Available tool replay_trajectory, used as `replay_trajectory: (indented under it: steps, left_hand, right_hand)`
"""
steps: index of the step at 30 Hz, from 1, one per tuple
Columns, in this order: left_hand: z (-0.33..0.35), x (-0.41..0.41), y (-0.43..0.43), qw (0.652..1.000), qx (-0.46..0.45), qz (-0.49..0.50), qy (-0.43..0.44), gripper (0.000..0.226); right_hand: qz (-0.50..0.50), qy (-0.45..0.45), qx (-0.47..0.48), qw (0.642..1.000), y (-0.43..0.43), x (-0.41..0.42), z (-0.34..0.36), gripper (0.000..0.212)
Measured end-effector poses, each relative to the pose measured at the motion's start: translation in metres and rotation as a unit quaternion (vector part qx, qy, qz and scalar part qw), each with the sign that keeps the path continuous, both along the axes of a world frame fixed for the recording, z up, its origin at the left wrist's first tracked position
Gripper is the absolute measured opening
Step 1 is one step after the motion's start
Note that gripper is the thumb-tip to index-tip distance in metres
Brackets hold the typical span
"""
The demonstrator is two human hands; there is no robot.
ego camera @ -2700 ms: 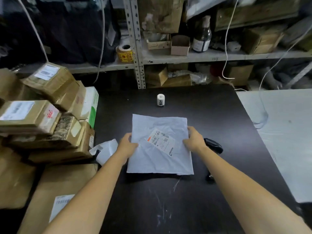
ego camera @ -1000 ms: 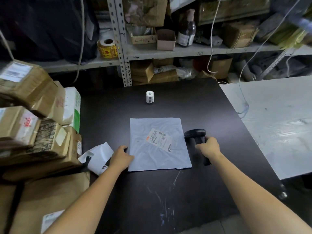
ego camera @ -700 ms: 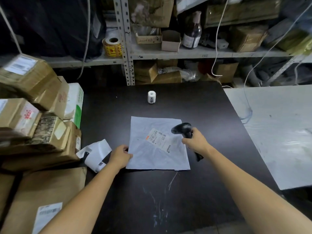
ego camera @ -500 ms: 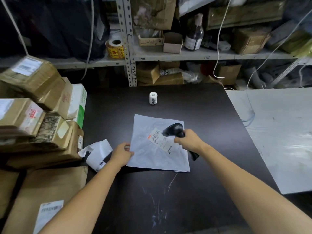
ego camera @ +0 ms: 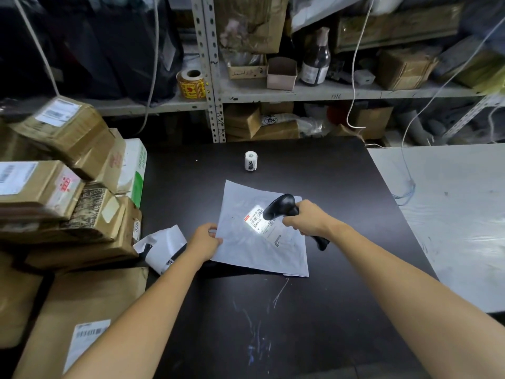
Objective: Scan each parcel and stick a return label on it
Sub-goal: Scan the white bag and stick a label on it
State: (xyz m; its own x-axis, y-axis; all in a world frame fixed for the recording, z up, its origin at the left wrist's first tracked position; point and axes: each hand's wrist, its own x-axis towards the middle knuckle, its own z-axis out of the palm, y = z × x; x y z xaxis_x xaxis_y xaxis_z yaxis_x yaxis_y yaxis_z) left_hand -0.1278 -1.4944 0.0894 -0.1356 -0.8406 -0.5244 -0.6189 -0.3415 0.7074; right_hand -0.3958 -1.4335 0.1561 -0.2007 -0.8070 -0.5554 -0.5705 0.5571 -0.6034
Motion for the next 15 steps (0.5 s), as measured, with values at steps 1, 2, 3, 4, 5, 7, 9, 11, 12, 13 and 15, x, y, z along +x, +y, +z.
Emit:
replay_trajectory:
  steps: [1, 2, 3, 4, 5, 7, 9, 11, 12, 13, 15]
  left_hand:
    - [0.001, -0.001, 0.0, 1.0, 0.0, -0.003, -0.001, 0.034]
    - [0.003, -0.001, 0.0, 1.0, 0.001, -0.004, 0.0, 0.035]
    - [0.004, -0.002, -0.001, 1.0, 0.002, -0.004, 0.001, 0.035]
    - [0.005, -0.002, -0.001, 1.0, 0.003, -0.003, 0.001, 0.035]
    - [0.005, -0.002, -0.002, 1.0, 0.003, -0.003, 0.001, 0.036]
    - [0.006, -0.001, -0.003, 1.0, 0.003, -0.006, -0.001, 0.036]
    - [0.006, 0.0, -0.004, 1.0, 0.003, -0.009, -0.005, 0.036]
    - [0.005, 0.002, -0.005, 1.0, 0.001, -0.01, -0.007, 0.035]
    - [0.004, 0.002, -0.004, 1.0, 0.0, -0.011, -0.009, 0.035]
    - [0.003, 0.003, -0.004, 1.0, -0.001, -0.011, -0.011, 0.034]
    - [-0.001, 0.003, -0.003, 1.0, -0.002, -0.013, -0.02, 0.035]
  right_hand:
    - [0.002, 0.002, 0.0, 1.0, 0.0, 0.0, 0.002, 0.019]
    - [0.003, 0.005, -0.002, 1.0, 0.0, 0.0, 0.004, 0.018]
    - [0.004, 0.007, -0.006, 1.0, 0.0, 0.0, 0.005, 0.017]
    - [0.004, 0.01, -0.01, 1.0, 0.0, 0.0, 0.007, 0.017]
    - [0.003, 0.011, -0.012, 1.0, 0.0, -0.001, 0.009, 0.017]
    - [0.0, 0.012, -0.014, 1.0, 0.001, -0.002, 0.011, 0.016]
    - [-0.002, 0.012, -0.017, 1.0, 0.001, -0.004, 0.013, 0.015]
    - [-0.013, 0.005, -0.027, 1.0, 0.002, -0.007, 0.014, 0.013]
    - [-0.024, -0.003, -0.039, 0.999, 0.004, -0.009, 0.013, 0.015]
    - [-0.041, -0.013, -0.053, 0.998, 0.006, -0.012, 0.01, 0.019]
    - [-0.092, -0.022, -0.078, 0.992, 0.015, -0.018, 0.001, 0.026]
